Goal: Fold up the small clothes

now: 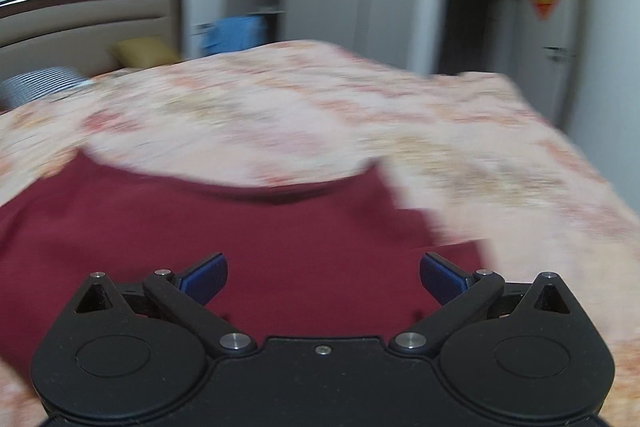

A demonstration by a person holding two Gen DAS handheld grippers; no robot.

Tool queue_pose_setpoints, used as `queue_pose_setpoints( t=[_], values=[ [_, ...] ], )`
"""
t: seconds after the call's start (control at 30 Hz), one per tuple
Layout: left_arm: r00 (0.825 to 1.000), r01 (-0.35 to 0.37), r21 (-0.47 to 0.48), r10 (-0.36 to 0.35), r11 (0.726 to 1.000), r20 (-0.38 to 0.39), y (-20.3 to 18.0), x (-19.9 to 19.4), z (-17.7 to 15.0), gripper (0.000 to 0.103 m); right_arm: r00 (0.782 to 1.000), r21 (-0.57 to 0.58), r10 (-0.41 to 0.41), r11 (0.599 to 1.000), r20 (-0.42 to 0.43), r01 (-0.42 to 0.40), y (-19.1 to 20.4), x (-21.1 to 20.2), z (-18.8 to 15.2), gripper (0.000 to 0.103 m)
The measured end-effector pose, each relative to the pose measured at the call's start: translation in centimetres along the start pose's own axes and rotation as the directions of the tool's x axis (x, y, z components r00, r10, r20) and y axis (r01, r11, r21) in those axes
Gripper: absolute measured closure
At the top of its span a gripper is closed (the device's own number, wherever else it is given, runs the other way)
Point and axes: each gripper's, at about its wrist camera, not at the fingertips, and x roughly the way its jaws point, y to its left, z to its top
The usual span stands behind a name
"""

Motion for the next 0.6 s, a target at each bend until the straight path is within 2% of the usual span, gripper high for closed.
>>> queue_pose_setpoints(
  t=[0.1,0.2,0.27,0.37,0.5,0.53,0.6],
  values=[
    [1.000,-0.004,0.059,0.004,0.998,0.007,-1.1,0.2,-1.0,0.000,0.993,-0.048,0.119,0.992,-0.016,-0.119,4.2,1.4,0.5,0.001],
    [0.999,-0.003,0.113,-0.002,0.994,0.048,-2.1,0.2,-1.0,0.000,0.969,-0.091,0.246,0.965,-0.009,-0.245,8.7,2.8,2.2,0.001],
    [0.997,0.004,0.144,-0.016,0.990,0.081,-2.8,0.2,-0.9,0.000,0.931,-0.113,0.364,0.925,-0.014,-0.363,11.4,4.1,3.9,0.002],
    [0.990,-0.005,0.221,-0.027,0.975,0.141,-4.2,0.3,-0.8,0.002,0.870,-0.154,0.489,0.857,-0.056,-0.492,15.0,6.3,7.0,0.016],
    [0.977,-0.014,0.301,-0.051,0.953,0.207,-5.7,0.3,-1.3,0.016,0.806,-0.240,0.574,0.771,-0.144,-0.591,19.7,8.7,10.5,0.045],
    [0.975,-0.014,0.314,-0.057,0.949,0.216,-5.8,0.3,-1.4,0.020,0.791,-0.252,0.589,0.750,-0.167,-0.612,20.7,9.3,11.1,0.050],
    [0.970,-0.011,0.324,-0.068,0.946,0.233,-6.0,0.4,-1.6,0.027,0.761,-0.268,0.609,0.713,-0.221,-0.648,22.7,10.5,12.1,0.051]
  ],
)
